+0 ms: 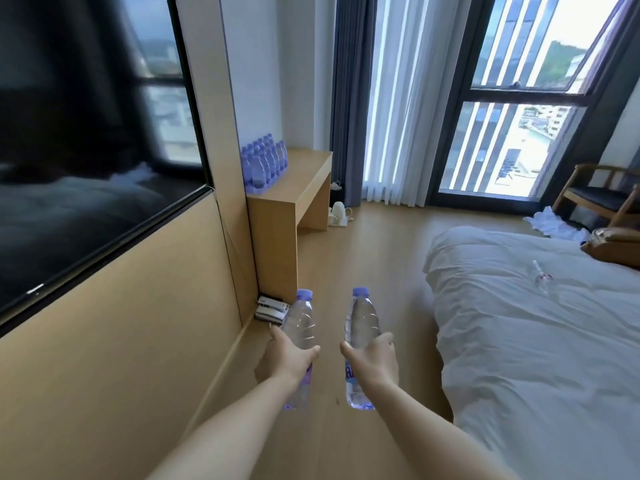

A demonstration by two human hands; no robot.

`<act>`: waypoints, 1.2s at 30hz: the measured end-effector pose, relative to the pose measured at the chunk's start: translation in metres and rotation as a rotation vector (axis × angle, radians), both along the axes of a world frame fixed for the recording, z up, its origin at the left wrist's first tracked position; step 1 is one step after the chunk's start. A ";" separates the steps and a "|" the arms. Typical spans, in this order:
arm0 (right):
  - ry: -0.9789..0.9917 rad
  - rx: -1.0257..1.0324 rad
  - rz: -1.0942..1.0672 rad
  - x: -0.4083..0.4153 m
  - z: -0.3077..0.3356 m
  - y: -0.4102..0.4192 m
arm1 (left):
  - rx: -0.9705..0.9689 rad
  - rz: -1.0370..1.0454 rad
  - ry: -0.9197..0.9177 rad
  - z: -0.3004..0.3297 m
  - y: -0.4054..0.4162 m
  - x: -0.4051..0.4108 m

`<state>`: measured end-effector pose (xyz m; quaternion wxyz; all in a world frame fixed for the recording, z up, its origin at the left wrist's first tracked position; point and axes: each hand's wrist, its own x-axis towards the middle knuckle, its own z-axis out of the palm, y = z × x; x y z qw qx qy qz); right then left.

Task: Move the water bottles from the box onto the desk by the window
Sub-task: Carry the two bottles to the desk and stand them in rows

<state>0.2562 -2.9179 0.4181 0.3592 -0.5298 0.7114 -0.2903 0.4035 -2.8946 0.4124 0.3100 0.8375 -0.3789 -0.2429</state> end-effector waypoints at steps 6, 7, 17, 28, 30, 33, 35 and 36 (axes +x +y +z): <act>0.110 0.022 0.008 0.023 -0.025 -0.146 | 0.036 -0.039 0.099 -0.034 -0.156 0.030; 0.117 0.021 0.005 0.028 -0.026 -0.173 | 0.049 -0.043 0.123 -0.036 -0.186 0.037; 0.076 0.036 -0.075 0.062 0.003 -0.414 | 0.093 -0.145 -0.006 0.016 -0.447 0.066; 0.033 0.079 -0.003 0.038 -0.029 -0.676 | 0.114 -0.135 0.094 -0.013 -0.688 0.040; 0.025 0.074 0.033 0.035 -0.022 -0.728 | 0.100 -0.096 0.122 -0.005 -0.732 0.037; 0.018 0.060 0.082 0.037 -0.007 -0.802 | 0.043 -0.059 0.212 0.008 -0.791 0.038; -0.007 0.061 0.105 0.044 -0.001 -0.844 | 0.022 -0.037 0.233 0.014 -0.824 0.043; -0.018 0.060 0.118 0.048 -0.001 -0.863 | 0.021 -0.024 0.216 0.016 -0.839 0.045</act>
